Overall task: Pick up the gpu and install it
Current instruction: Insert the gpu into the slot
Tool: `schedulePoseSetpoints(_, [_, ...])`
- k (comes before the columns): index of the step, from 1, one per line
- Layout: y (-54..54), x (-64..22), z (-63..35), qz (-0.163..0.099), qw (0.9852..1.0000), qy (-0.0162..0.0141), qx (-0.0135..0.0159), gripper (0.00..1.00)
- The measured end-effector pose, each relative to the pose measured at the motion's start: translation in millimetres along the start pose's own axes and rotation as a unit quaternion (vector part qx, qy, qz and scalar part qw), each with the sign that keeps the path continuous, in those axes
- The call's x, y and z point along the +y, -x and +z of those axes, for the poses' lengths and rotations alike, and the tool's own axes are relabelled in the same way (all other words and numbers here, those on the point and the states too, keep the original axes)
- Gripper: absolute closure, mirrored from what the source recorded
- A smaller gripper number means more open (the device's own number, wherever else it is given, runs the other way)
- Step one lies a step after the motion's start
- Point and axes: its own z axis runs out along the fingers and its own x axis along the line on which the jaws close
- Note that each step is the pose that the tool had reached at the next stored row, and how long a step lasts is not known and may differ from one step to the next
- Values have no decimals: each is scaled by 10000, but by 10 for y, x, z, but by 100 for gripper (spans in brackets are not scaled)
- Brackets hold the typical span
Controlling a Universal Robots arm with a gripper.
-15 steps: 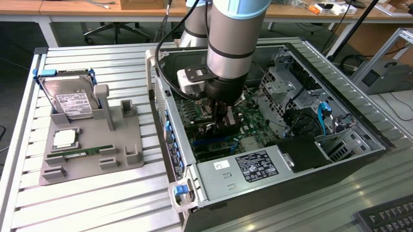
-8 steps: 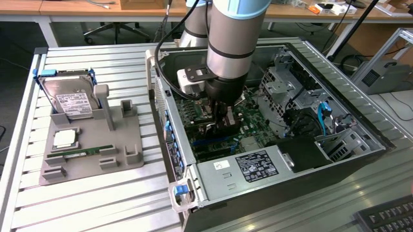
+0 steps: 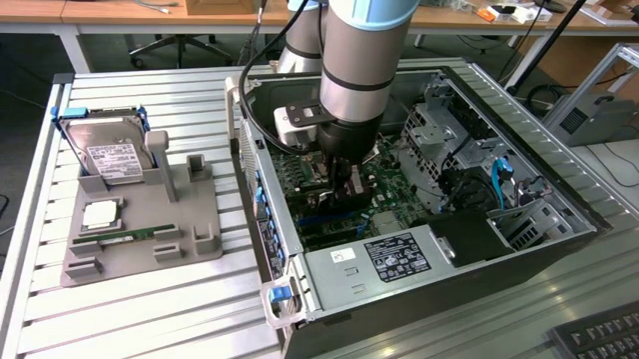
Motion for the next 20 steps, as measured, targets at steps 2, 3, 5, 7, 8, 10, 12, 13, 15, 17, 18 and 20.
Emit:
schedulePoseSetpoints(2, [0, 0, 6, 0, 10000, 0, -1, 73])
schedulePoseSetpoints(3, [0, 0, 7, 0, 10000, 0, 0, 73])
schedulePoseSetpoints(5, [1, 0, 8, 0, 10000, 0, 0, 73])
schedulePoseSetpoints(7, [1, 1, 10, 0, 10000, 0, 0, 73])
schedulePoseSetpoints(8, [1, 1, 11, 0, 10000, 0, 0, 73])
schedulePoseSetpoints(10, [0, 1, 11, 0, 10000, 0, 1, 73])
schedulePoseSetpoints(12, [1, 1, 12, 0, 10000, 0, 0, 73])
schedulePoseSetpoints(13, [1, 1, 13, 0, 10000, 0, 0, 73])
schedulePoseSetpoints(15, [1, 1, 15, 0, 10000, 0, 0, 73])
schedulePoseSetpoints(17, [1, 1, 18, 0, 10000, 0, 0, 73])
schedulePoseSetpoints(18, [1, 1, 19, 0, 10000, 0, 0, 73])
schedulePoseSetpoints(20, [1, 2, 21, 0, 10000, 0, 1, 73])
